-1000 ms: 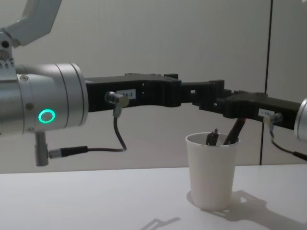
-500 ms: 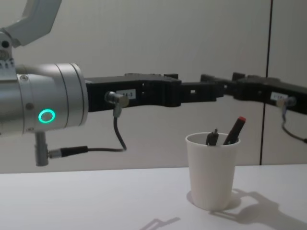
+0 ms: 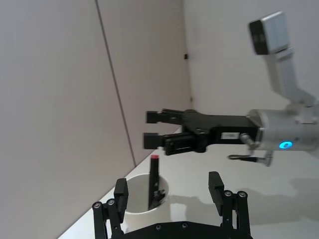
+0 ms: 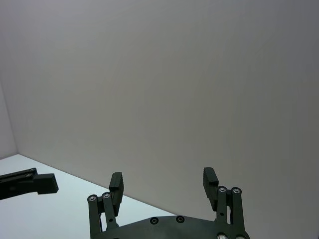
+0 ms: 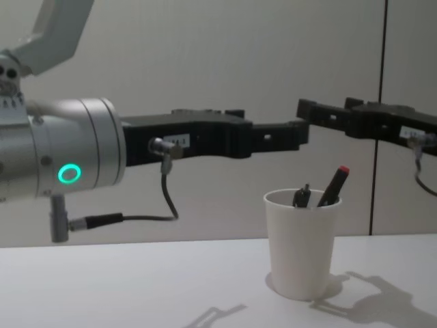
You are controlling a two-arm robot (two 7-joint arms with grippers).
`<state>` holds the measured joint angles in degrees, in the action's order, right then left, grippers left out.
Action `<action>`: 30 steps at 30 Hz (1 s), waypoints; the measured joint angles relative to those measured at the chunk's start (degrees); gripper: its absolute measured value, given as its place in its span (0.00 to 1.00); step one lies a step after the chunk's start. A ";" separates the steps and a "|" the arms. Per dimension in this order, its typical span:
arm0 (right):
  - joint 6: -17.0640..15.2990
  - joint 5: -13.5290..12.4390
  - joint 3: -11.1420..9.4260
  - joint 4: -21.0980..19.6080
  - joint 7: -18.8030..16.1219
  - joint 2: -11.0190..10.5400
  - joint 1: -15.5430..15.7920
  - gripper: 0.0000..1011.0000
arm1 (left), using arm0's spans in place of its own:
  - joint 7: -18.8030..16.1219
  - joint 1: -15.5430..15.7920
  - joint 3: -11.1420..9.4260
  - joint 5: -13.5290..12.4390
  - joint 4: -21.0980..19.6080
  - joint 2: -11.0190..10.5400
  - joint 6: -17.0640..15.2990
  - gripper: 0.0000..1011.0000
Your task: Place the pen into the pen holder.
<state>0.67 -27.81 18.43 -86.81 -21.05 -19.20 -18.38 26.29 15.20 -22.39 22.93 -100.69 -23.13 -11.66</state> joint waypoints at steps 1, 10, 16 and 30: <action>-0.04 0.17 -0.08 -0.22 0.25 0.01 0.28 0.99 | -0.49 -0.03 -0.06 -0.20 0.13 0.02 0.17 0.99; -0.67 2.93 -1.46 -3.73 4.42 -0.02 4.93 0.99 | -7.09 -0.44 -1.04 -3.16 2.10 0.35 2.97 0.99; -1.09 4.86 -2.39 -6.19 7.37 -0.05 8.22 0.99 | -11.79 -0.73 -1.70 -5.26 3.48 0.58 4.95 0.99; -2.16 9.26 -4.56 -11.81 14.10 -0.11 15.72 0.99 | -22.02 -1.41 -3.18 -9.82 6.47 1.08 9.32 0.99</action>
<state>-1.49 -18.55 13.87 -98.62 -6.94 -19.31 -2.66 4.27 13.79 -25.57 13.11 -94.22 -22.06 -2.34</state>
